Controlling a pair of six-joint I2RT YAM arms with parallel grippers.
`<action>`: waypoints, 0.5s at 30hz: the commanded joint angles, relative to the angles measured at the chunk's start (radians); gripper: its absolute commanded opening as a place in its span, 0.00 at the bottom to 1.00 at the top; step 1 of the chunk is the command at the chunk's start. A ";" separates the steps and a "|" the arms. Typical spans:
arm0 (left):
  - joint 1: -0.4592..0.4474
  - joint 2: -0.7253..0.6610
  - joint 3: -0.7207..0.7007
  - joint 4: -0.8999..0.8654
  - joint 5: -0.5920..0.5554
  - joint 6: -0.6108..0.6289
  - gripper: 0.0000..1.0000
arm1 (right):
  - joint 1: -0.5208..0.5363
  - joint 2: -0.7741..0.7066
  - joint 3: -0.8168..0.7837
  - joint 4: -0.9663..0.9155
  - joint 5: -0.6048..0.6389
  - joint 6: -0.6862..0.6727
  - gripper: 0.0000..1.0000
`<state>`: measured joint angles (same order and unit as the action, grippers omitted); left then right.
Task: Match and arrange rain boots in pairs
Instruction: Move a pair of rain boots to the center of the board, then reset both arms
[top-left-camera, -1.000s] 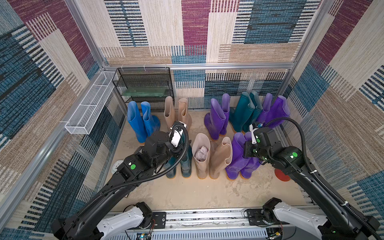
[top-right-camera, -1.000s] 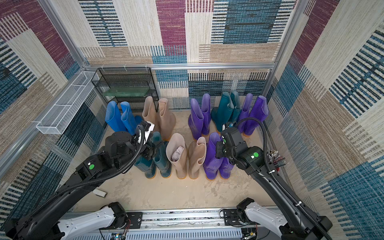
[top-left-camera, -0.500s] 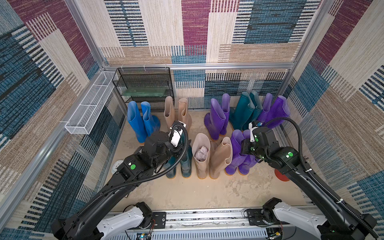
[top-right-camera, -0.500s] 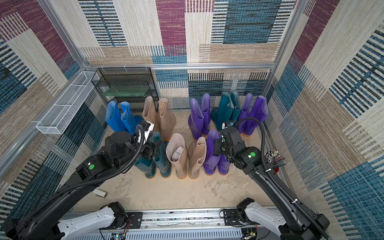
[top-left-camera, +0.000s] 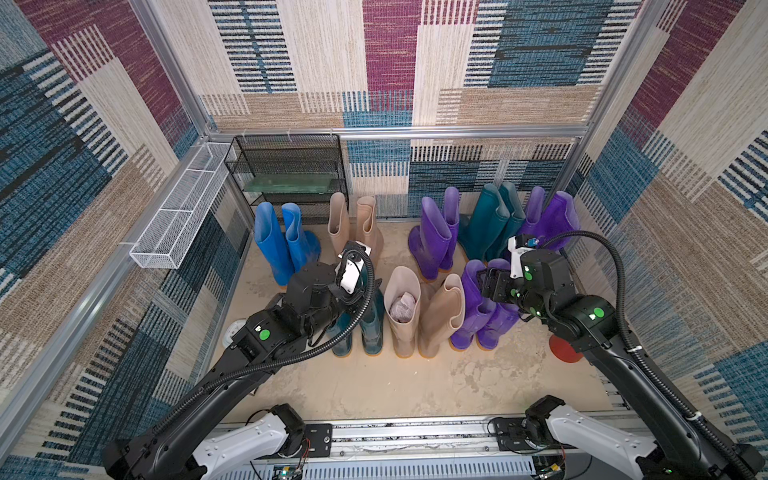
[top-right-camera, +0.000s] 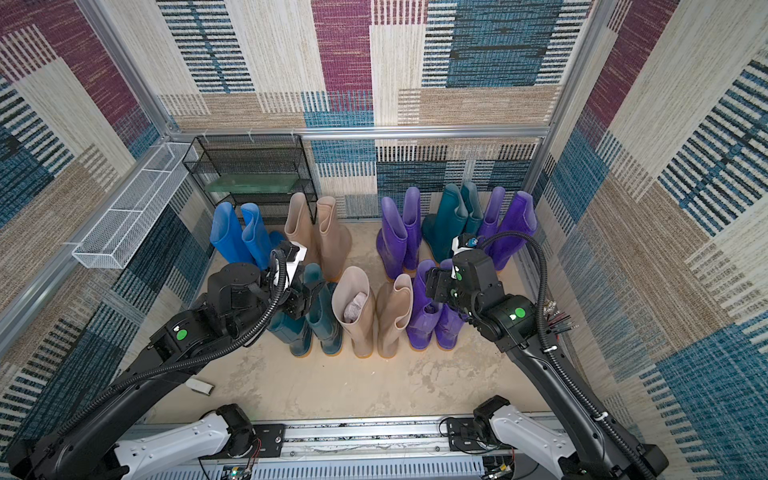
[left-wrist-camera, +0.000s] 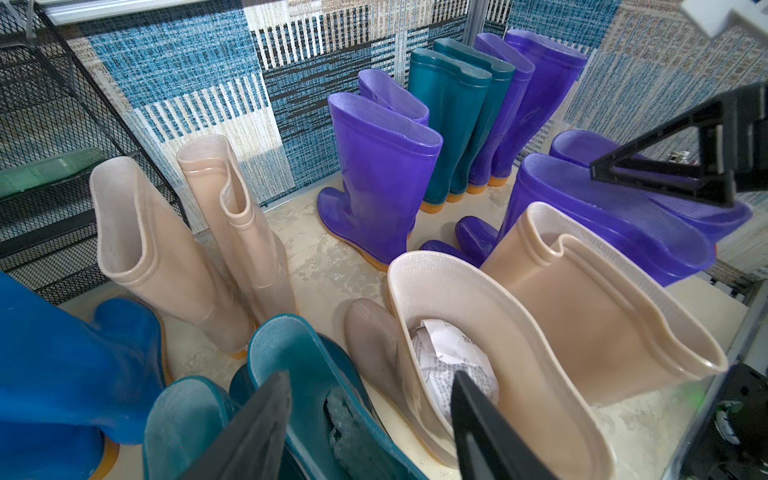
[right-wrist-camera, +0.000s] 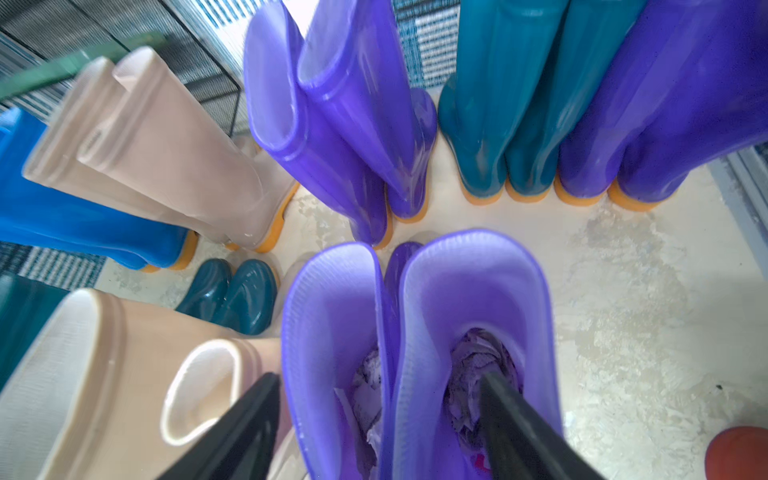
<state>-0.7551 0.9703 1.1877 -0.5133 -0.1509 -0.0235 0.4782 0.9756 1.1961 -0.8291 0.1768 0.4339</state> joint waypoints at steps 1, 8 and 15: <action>0.000 -0.018 0.002 0.025 -0.015 0.032 0.65 | -0.003 -0.005 0.052 -0.026 0.031 -0.041 0.95; 0.000 -0.099 0.071 -0.016 -0.113 0.026 1.00 | 0.001 -0.014 0.202 -0.036 0.059 -0.154 0.95; 0.000 -0.077 0.298 -0.373 -0.324 -0.112 1.00 | -0.016 -0.104 0.150 0.087 0.221 -0.234 0.95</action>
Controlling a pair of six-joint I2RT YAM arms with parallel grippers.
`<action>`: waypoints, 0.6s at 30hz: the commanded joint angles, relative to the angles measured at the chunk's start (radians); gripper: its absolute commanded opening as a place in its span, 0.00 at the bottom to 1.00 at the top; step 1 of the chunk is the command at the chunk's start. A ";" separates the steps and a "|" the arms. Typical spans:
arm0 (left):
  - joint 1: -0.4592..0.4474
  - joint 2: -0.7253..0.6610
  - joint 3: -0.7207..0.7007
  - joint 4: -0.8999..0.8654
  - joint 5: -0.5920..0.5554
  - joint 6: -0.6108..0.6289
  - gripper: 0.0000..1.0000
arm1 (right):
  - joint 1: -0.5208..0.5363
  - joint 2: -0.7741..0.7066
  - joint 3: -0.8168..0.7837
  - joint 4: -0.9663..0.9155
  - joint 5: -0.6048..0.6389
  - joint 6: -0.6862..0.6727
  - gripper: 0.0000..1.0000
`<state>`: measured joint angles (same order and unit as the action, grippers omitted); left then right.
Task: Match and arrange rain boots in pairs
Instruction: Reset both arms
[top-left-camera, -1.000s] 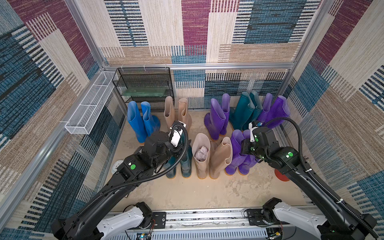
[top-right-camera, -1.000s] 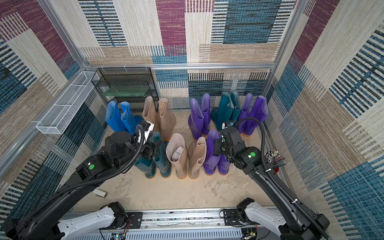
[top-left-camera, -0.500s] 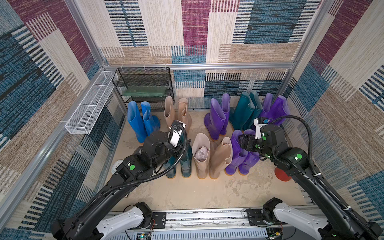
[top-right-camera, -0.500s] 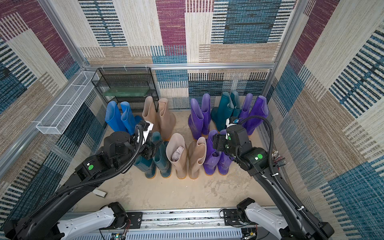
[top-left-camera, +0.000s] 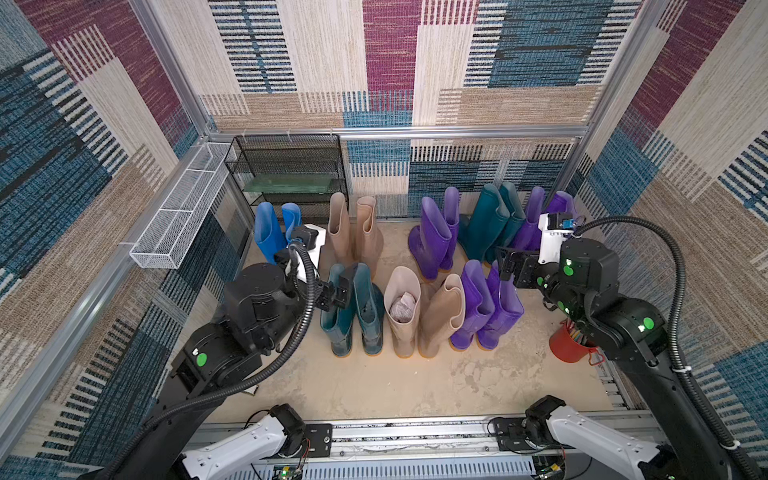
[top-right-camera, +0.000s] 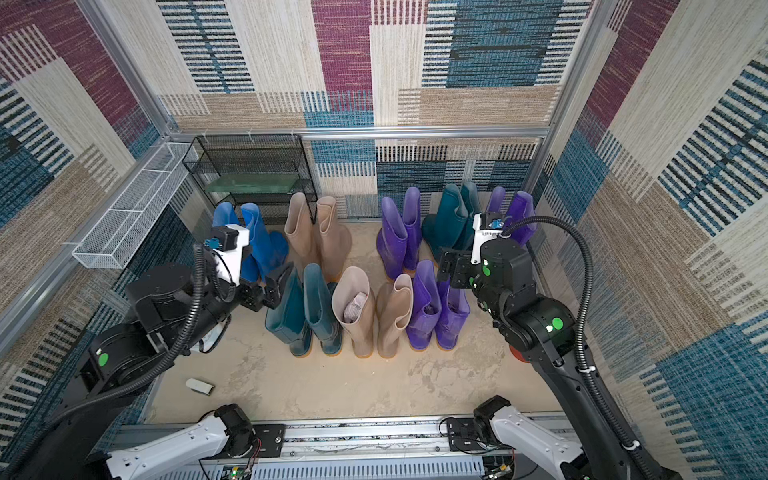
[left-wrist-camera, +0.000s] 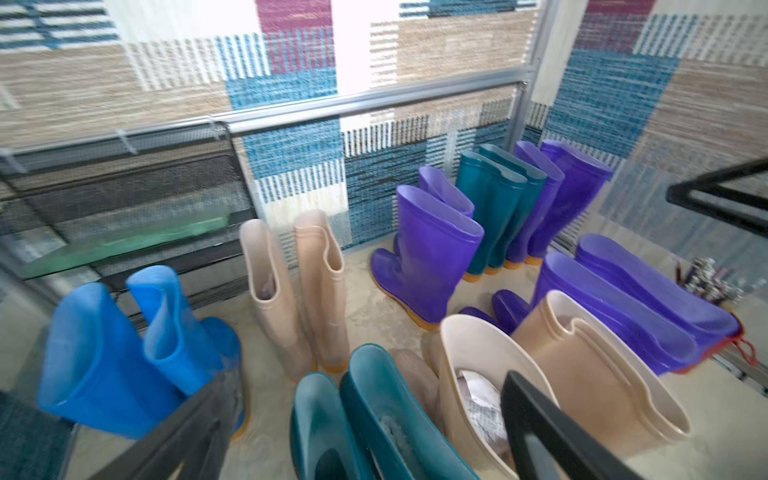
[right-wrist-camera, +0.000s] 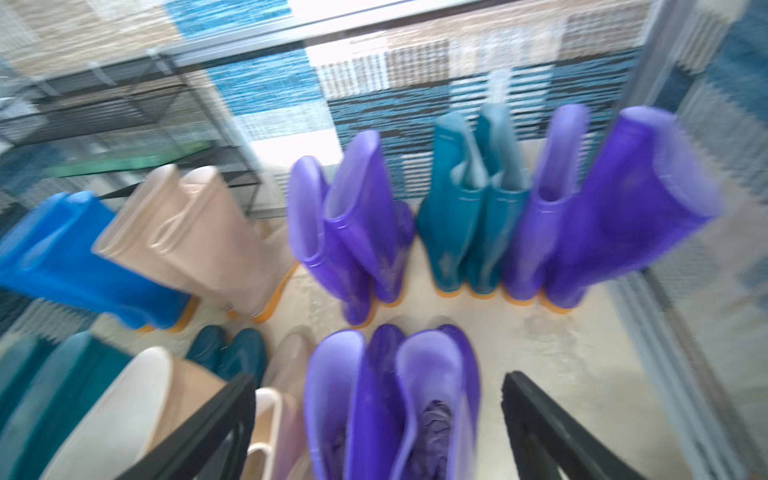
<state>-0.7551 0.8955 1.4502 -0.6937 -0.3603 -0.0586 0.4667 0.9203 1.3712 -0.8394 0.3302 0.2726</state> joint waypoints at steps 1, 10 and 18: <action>0.000 -0.018 0.028 -0.207 -0.098 -0.074 1.00 | -0.003 -0.084 -0.054 0.149 0.041 -0.094 0.95; 0.000 -0.285 -0.186 -0.077 -0.234 -0.052 1.00 | -0.011 -0.199 -0.201 0.402 -0.054 -0.178 0.95; 0.000 -0.166 -0.157 -0.099 -0.286 -0.006 1.00 | -0.080 -0.130 -0.188 0.430 -0.160 -0.186 0.95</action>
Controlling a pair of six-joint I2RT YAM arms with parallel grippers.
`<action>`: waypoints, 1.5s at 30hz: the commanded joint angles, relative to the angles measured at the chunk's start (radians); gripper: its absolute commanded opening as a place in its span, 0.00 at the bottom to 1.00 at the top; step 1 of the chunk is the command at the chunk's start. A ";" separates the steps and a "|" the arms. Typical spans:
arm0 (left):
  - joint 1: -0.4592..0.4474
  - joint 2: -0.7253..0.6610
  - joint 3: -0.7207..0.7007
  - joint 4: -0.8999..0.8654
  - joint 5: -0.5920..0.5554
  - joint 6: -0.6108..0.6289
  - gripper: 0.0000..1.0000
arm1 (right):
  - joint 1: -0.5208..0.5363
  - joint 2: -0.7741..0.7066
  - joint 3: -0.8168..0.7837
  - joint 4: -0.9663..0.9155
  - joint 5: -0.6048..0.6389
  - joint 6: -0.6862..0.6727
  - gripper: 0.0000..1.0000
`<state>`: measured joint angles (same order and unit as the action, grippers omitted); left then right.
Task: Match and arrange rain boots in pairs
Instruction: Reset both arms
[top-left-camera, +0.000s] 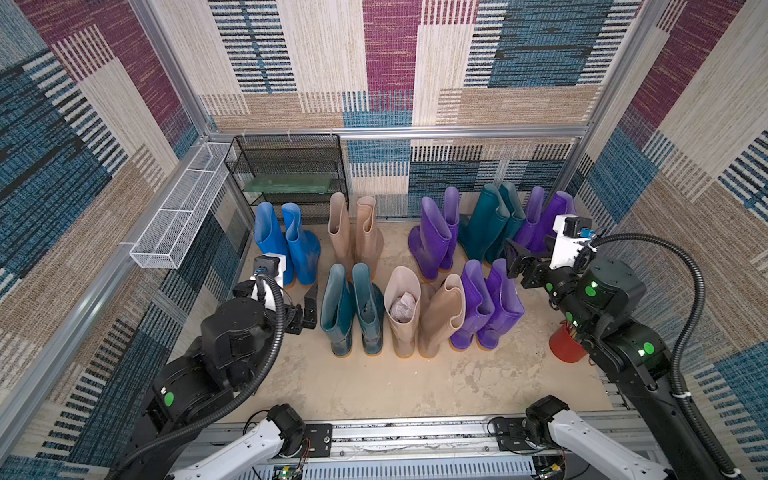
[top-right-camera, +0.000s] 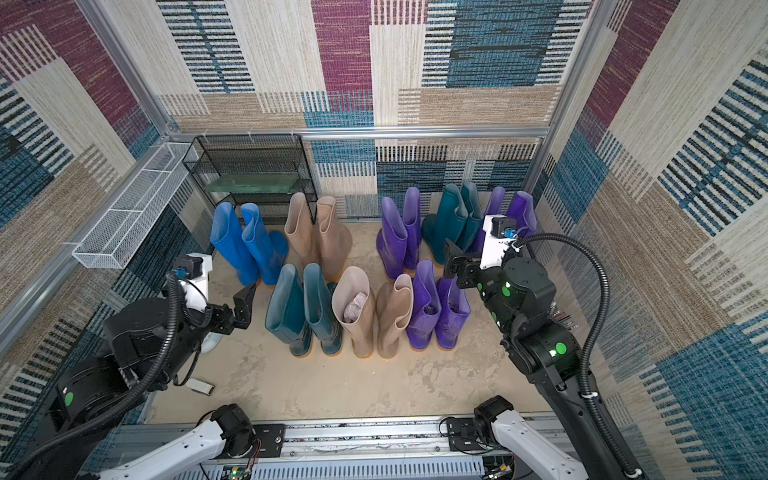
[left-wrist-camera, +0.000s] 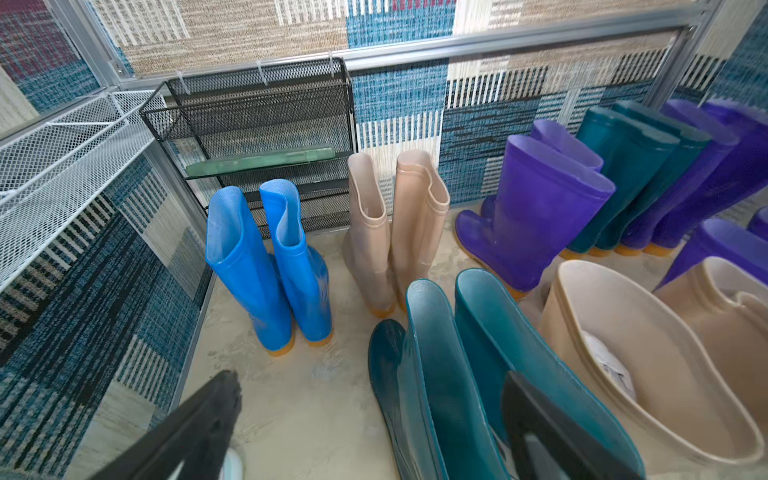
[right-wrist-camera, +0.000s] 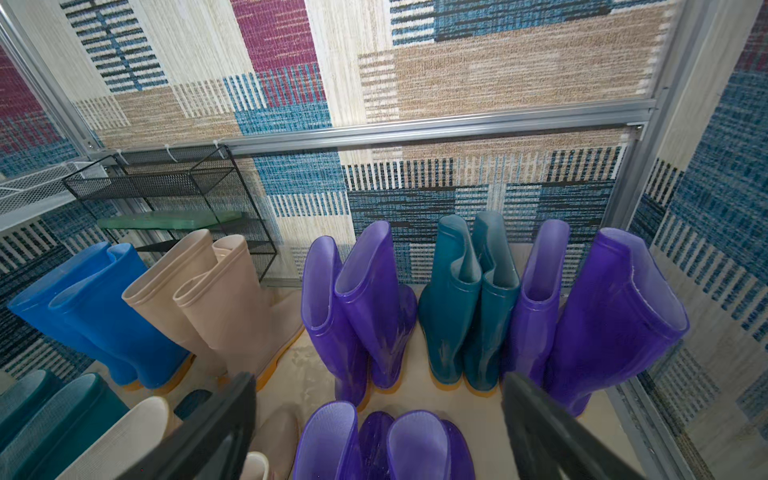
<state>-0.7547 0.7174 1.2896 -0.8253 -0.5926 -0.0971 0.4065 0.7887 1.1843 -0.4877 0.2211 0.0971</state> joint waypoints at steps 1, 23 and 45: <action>0.001 0.013 -0.006 0.064 -0.067 0.050 1.00 | -0.037 0.005 -0.001 0.075 -0.068 -0.010 0.95; 0.986 0.166 -0.258 0.431 0.866 -0.152 1.00 | -0.572 0.148 -0.143 0.323 -0.553 0.164 0.95; 0.980 0.349 -0.994 1.378 0.761 -0.112 1.00 | -0.572 0.393 -0.456 0.611 -0.463 0.015 0.95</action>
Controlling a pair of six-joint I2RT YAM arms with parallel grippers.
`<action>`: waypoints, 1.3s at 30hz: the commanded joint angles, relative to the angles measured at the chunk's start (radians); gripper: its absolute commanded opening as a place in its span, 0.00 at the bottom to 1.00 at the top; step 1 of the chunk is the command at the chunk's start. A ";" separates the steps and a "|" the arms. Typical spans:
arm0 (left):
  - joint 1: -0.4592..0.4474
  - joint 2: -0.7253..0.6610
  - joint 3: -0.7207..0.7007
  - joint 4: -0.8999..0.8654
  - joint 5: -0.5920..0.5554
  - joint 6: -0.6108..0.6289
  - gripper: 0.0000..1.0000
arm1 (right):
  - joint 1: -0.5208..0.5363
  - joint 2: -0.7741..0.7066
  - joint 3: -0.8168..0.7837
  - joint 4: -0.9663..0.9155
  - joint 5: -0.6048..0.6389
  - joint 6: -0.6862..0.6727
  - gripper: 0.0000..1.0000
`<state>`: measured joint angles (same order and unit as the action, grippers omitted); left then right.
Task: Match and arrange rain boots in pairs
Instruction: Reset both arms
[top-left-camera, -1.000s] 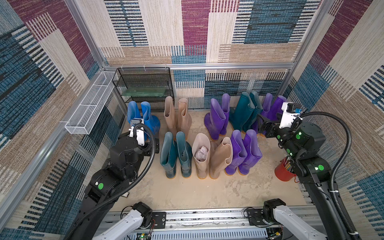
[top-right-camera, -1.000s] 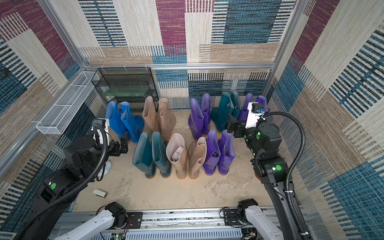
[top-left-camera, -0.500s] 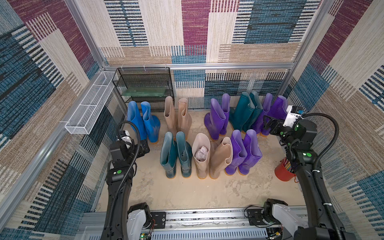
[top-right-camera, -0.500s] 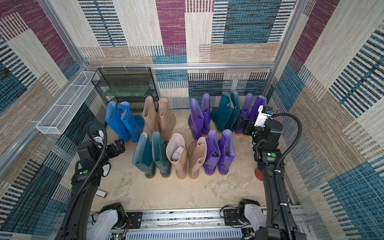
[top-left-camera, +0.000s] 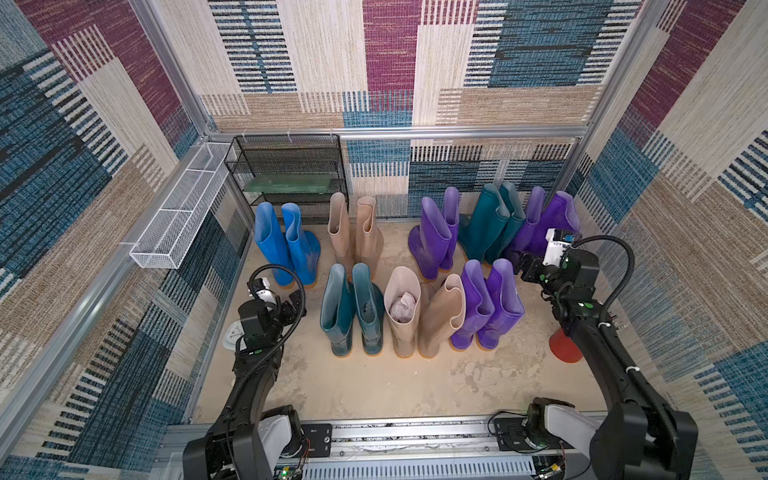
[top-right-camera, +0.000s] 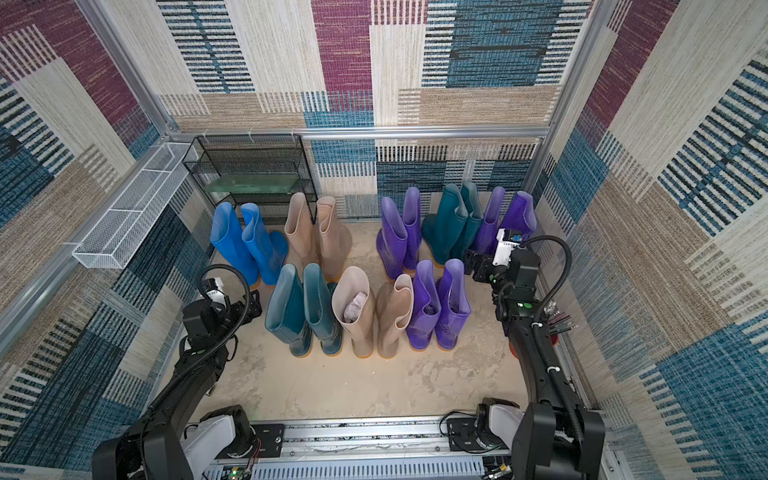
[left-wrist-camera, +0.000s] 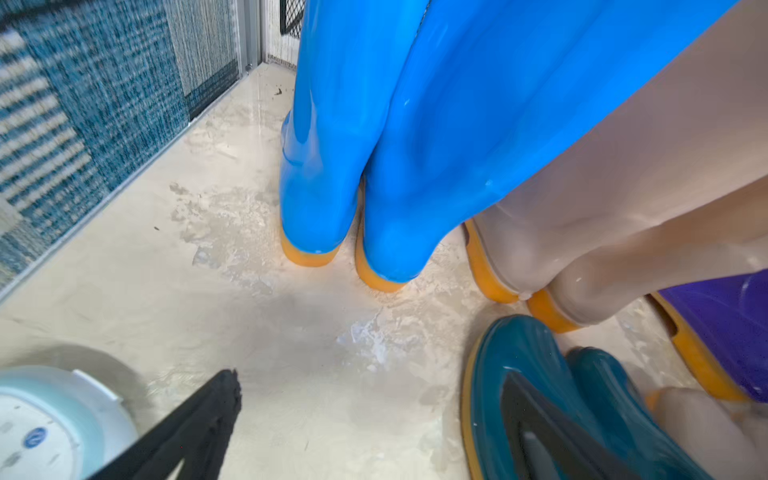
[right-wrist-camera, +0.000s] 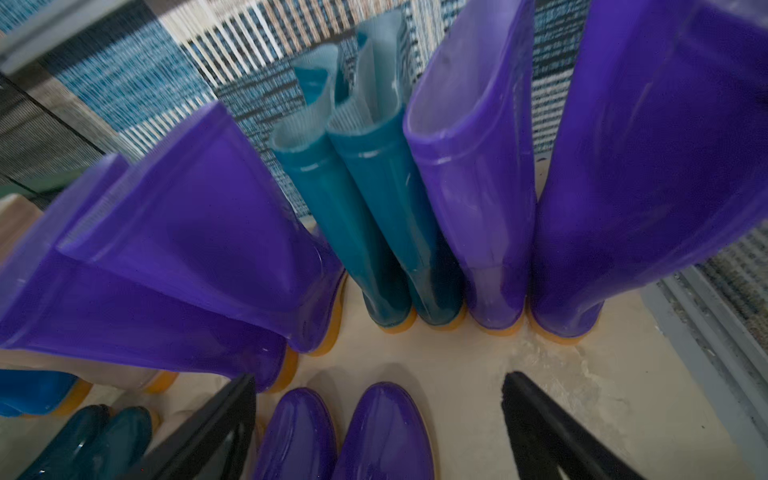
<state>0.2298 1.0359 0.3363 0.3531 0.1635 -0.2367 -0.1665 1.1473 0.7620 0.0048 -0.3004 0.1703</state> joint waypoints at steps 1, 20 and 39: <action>-0.007 0.049 -0.053 0.233 0.014 0.036 1.00 | 0.001 0.049 -0.058 0.162 0.065 -0.065 0.95; -0.024 0.405 -0.006 0.543 0.113 0.132 1.00 | 0.031 0.206 -0.320 0.687 0.125 -0.083 0.95; -0.114 0.498 0.054 0.510 -0.020 0.183 1.00 | 0.134 0.327 -0.437 0.972 0.392 -0.113 0.95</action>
<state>0.1196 1.5249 0.3828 0.8650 0.1593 -0.0765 -0.0410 1.4681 0.3260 0.8967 0.0284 0.0673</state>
